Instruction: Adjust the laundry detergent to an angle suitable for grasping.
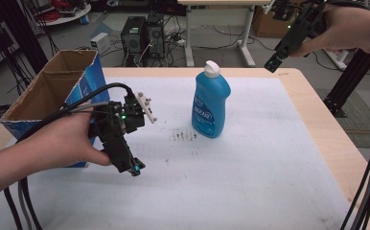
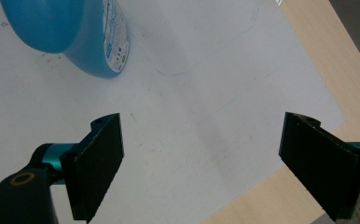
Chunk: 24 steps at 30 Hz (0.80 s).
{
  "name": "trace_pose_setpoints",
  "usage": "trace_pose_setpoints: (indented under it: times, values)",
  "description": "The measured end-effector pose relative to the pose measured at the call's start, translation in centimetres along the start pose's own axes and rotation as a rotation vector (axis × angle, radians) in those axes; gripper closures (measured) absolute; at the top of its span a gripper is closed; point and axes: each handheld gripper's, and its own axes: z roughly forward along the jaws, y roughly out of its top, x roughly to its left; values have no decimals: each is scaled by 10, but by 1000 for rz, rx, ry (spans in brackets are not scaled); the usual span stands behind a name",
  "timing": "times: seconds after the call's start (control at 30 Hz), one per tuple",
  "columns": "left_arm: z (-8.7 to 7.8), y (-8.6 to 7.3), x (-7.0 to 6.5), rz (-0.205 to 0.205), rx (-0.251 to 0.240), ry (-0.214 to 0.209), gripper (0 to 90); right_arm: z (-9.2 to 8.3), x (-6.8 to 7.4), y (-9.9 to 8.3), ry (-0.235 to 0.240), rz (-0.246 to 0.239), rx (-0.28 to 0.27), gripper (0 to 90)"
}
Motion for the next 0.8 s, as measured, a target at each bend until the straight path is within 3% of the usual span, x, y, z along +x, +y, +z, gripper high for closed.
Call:
trace_pose_setpoints:
  times: [0.37,0.53,0.8]
  values:
    - [-1,3,-4,21,6,3,43,-1,-1,-2,2,-1,-4,130]
    - [-3,4,-5,5,-3,13,43,-3,0,-2,4,-1,-18,130]
    - [-6,4,-4,32,1,17,43,-3,-1,-3,11,3,-24,130]
